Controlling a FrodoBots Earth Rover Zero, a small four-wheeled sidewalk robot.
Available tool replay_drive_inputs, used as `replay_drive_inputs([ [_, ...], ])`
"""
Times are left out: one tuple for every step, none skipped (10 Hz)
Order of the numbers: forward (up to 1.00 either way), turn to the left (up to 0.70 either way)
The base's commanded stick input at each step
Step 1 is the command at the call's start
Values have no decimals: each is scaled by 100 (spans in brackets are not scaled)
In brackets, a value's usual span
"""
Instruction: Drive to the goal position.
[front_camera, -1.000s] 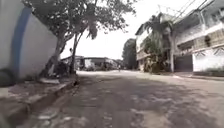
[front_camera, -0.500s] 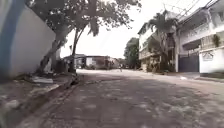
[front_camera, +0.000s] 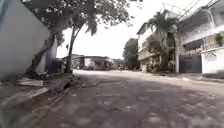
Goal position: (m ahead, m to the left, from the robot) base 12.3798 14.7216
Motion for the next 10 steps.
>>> replay_drive_inputs([
  [85,-10],
  [85,0],
  [85,0],
  [85,0],
  [85,0],
  [85,0],
  [85,0],
  [85,0],
  [85,0],
  [85,0],
])
